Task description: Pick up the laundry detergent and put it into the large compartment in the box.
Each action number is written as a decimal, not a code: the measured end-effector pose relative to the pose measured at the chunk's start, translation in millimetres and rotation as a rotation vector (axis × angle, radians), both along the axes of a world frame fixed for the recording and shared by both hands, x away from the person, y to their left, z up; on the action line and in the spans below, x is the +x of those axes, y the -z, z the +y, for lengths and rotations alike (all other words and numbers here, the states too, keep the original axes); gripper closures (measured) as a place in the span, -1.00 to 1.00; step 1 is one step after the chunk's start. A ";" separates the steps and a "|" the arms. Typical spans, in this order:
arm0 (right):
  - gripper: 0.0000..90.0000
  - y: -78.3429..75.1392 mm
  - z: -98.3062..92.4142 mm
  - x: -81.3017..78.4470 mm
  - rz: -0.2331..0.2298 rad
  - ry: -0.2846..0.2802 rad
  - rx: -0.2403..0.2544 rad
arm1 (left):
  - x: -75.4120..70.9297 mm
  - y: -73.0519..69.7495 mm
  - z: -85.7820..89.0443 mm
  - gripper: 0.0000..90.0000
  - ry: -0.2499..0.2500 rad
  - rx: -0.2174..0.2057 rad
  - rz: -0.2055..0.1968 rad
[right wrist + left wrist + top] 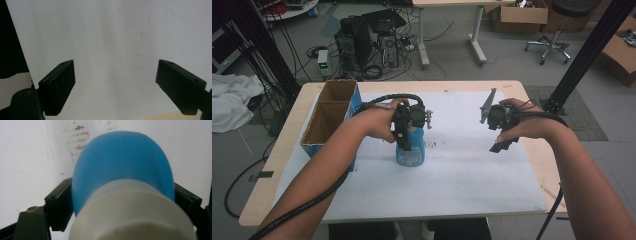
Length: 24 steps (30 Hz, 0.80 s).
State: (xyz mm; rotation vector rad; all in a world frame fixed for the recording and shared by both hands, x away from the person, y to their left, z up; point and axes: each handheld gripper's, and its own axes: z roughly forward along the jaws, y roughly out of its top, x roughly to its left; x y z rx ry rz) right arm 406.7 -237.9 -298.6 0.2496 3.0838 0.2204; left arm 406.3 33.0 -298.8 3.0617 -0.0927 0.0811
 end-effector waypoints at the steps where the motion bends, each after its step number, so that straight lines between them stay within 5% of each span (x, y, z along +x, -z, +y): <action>1: -0.64 0.0 0.0 0.0 0.000 0.000 0.000 | 0.3 -0.1 0.0 -0.52 0.003 0.002 0.002; 24: -0.64 3.0 0.1 1.5 -0.002 -0.005 0.001 | 0.1 -0.8 -3.8 -0.31 0.003 0.008 0.008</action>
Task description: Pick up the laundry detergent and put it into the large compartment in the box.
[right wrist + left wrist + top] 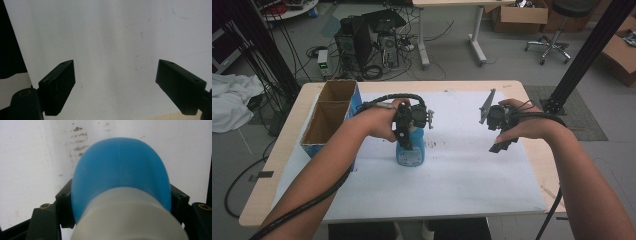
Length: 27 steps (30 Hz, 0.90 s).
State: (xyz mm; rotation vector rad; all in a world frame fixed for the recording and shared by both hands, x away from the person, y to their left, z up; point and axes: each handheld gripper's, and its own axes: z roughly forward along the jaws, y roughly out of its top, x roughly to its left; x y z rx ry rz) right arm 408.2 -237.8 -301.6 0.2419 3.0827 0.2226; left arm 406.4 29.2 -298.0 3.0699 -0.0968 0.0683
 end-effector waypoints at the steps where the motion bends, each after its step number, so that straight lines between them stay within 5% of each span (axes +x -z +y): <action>1: -0.64 -0.1 0.0 0.0 0.000 0.000 0.000 | 0.1 0.1 0.0 -0.30 0.000 0.001 0.000; 16: -0.64 2.3 3.8 1.7 0.003 -0.002 -0.006 | 1.1 0.1 -1.0 -0.14 -0.012 0.017 0.008; 27: -0.64 2.1 4.8 0.0 0.004 -0.004 -0.006 | 0.7 -1.1 -2.1 -0.12 -0.117 0.037 0.017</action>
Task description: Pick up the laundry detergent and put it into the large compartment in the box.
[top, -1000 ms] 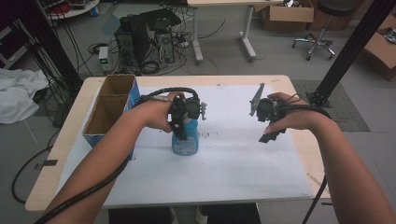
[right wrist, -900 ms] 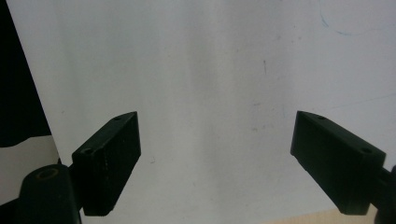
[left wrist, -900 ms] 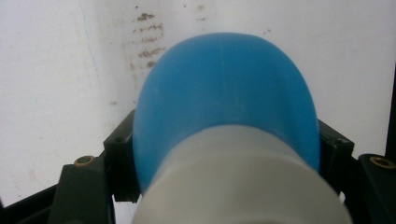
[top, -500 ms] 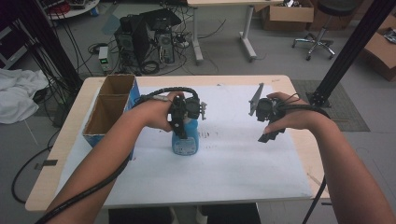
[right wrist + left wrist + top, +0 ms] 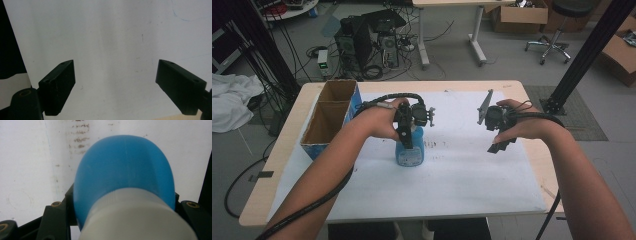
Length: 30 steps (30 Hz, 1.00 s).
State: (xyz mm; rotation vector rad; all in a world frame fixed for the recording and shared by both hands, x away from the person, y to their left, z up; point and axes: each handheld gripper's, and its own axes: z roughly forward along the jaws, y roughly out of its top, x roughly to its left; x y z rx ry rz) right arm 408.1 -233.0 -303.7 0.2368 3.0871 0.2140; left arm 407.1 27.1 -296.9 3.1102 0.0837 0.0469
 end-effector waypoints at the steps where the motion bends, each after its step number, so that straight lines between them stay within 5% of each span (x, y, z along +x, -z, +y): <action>1: -0.64 -0.4 0.3 -0.5 0.001 -0.001 0.000 | -0.5 -0.8 0.1 -0.12 -0.006 0.001 -0.001; 5: -0.64 -1.3 1.1 -1.9 0.001 -0.002 0.001 | -2.6 -8.9 1.9 -0.11 -0.018 0.006 0.014; 13: -0.64 -2.0 2.3 -3.1 -0.005 -0.010 0.007 | -5.0 -36.7 10.5 -0.12 -0.128 -0.017 0.063; 19: -0.64 -3.3 5.3 -4.5 -0.010 -0.028 0.008 | -2.9 -57.9 20.7 -0.12 -0.269 -0.038 0.059; 30: -0.64 -3.1 9.9 -6.4 -0.021 -0.057 0.017 | -1.3 -107.7 49.7 -0.12 -0.542 -0.042 -0.008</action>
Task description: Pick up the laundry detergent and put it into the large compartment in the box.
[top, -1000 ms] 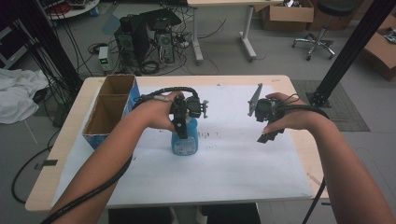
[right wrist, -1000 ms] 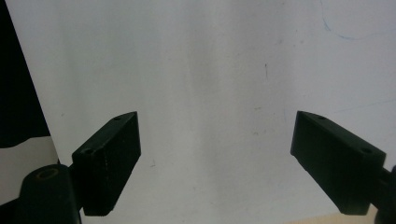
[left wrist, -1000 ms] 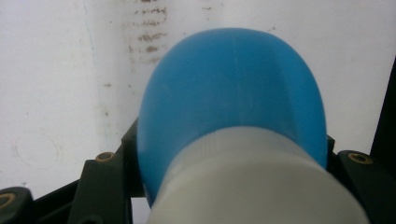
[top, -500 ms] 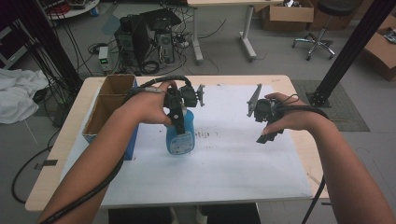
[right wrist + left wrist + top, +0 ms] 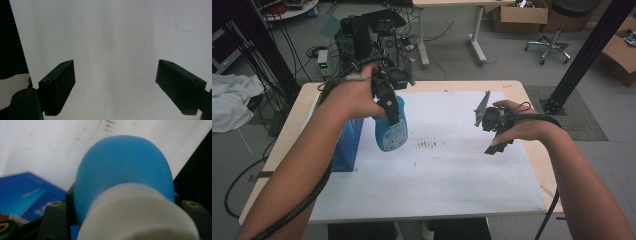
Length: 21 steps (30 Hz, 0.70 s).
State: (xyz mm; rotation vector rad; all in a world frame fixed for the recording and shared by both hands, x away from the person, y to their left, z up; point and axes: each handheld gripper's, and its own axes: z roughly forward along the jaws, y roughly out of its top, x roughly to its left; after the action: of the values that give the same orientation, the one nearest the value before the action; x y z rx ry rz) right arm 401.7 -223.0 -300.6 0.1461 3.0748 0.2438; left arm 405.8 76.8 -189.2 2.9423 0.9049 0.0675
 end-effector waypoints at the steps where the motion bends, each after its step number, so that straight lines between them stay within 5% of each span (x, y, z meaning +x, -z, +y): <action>1: -0.64 0.1 0.6 -0.1 0.000 -0.002 0.002 | -0.2 -6.8 3.6 -0.12 -0.025 0.005 -0.012; 14: -0.64 -5.3 4.2 -3.2 -0.011 -0.021 0.008 | 0.2 -58.9 41.0 -0.11 -0.241 -0.027 -0.049; 21: -0.64 -5.8 7.3 -4.7 -0.012 -0.029 0.005 | 0.4 -84.5 62.5 -0.11 -0.414 -0.051 -0.039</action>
State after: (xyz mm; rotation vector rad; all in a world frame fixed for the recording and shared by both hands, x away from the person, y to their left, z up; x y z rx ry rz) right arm 397.0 -215.7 -294.8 0.1003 3.0664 0.2532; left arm 406.2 139.3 -104.7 2.6480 1.4677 0.1176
